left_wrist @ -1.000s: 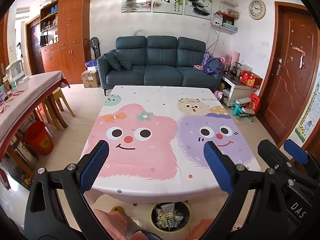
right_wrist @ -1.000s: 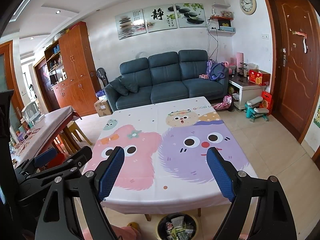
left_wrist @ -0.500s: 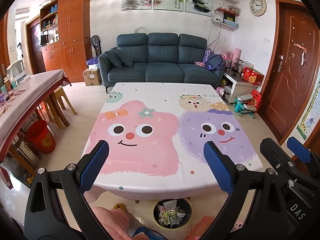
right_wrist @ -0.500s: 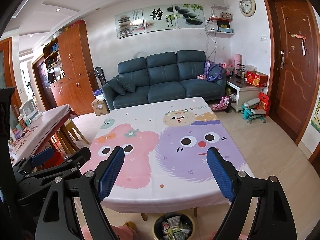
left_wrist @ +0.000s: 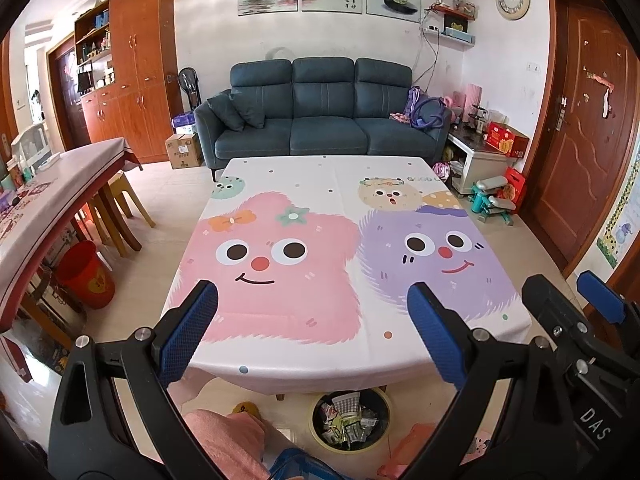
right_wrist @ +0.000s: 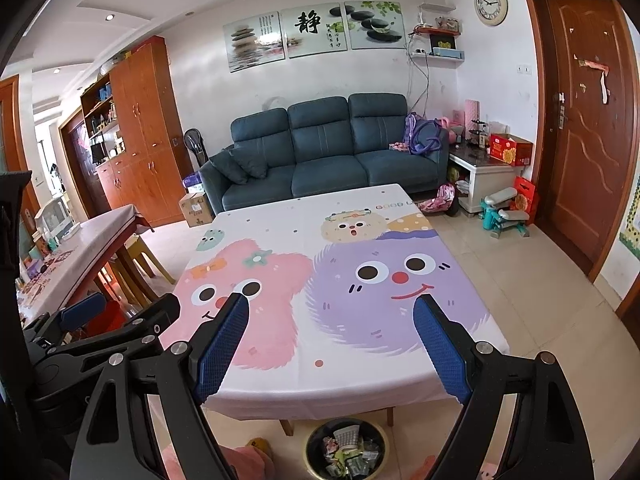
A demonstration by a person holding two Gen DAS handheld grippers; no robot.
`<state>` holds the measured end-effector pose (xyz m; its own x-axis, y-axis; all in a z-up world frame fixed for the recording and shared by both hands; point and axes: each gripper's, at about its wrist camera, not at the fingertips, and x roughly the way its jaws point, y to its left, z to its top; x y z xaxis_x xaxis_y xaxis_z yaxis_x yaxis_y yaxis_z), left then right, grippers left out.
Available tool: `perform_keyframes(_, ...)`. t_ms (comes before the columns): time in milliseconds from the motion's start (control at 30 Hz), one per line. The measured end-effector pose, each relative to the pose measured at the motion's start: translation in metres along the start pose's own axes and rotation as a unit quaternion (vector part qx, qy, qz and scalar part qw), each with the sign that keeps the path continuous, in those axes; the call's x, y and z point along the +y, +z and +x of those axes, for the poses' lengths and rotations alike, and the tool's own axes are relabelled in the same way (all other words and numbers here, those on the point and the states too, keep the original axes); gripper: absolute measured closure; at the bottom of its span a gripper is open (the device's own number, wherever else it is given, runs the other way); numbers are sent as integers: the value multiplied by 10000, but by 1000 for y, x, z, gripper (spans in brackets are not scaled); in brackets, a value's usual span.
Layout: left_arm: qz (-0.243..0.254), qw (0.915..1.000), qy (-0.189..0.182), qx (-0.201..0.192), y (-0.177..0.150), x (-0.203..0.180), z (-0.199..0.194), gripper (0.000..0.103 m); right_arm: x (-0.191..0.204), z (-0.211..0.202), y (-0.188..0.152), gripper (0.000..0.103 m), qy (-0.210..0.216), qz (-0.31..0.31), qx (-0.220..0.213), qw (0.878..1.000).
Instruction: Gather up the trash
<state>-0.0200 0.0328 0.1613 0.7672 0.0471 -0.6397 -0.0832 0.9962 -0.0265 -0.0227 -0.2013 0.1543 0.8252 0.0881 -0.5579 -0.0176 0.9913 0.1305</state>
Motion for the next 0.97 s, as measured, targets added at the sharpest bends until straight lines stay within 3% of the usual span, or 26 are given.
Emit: perform_keyframes(967, 134, 9997, -35, 204, -3, 9, 15, 8, -14, 10, -14, 17, -17, -30, 102, 9999)
